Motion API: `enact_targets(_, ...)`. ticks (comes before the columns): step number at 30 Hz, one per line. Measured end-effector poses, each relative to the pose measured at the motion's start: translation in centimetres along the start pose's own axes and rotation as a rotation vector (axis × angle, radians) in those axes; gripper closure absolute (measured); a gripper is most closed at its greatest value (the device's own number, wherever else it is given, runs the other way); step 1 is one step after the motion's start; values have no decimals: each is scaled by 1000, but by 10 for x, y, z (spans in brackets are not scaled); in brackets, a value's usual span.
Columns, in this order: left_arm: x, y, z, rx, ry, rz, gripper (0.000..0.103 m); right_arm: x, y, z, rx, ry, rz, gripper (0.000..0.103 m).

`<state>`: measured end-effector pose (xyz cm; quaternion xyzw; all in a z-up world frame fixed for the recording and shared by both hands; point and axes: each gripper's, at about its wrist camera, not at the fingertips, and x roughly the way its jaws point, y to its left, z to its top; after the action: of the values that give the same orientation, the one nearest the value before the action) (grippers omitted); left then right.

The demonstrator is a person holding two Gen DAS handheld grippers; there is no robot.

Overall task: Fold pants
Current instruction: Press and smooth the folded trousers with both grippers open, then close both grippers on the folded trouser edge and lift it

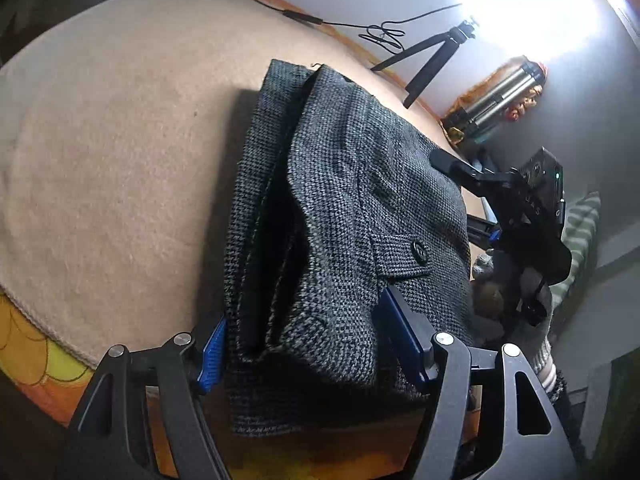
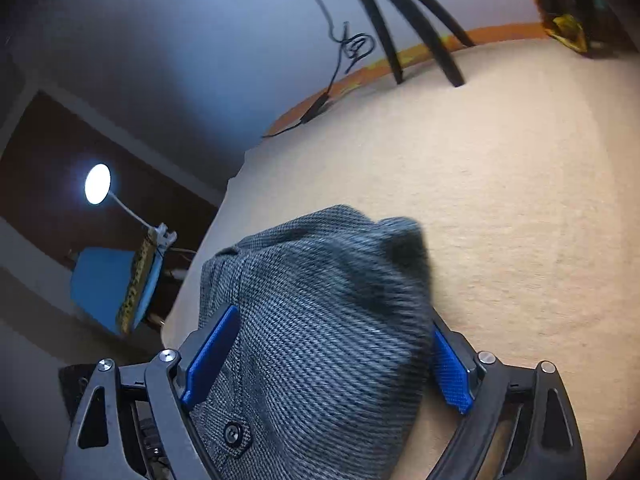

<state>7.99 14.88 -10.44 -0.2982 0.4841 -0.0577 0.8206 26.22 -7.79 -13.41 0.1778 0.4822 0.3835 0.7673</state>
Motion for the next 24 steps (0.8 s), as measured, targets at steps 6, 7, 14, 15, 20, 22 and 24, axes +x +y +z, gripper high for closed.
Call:
enact_targets(6, -2, 7, 1, -31, -24, 10, 57, 5, 3, 0, -15, 4, -29, 43)
enact_targets(7, -1, 6, 1, -32, -27, 10, 59, 5, 0, 0, -2, 5, -30, 53)
enact_targets(14, -14, -17, -1, 71, -90, 48, 73, -2, 16, -3, -59, -18, -92, 73)
enact_targets(15, -16, -17, -1, 80, -99, 52, 73, -3, 18, -3, -67, -23, -96, 74)
enact_targets(20, -14, -11, -3, 87, -96, 62, 75, -9, 32, -3, -137, -38, -131, 75)
enact_targets(22, -18, -16, -3, 104, -106, 56, 78, -11, 34, -2, -140, -45, -135, 76)
enact_targets(24, -25, -19, 0, 114, -117, 32, 80, -15, 39, -1, -155, -54, -139, 77)
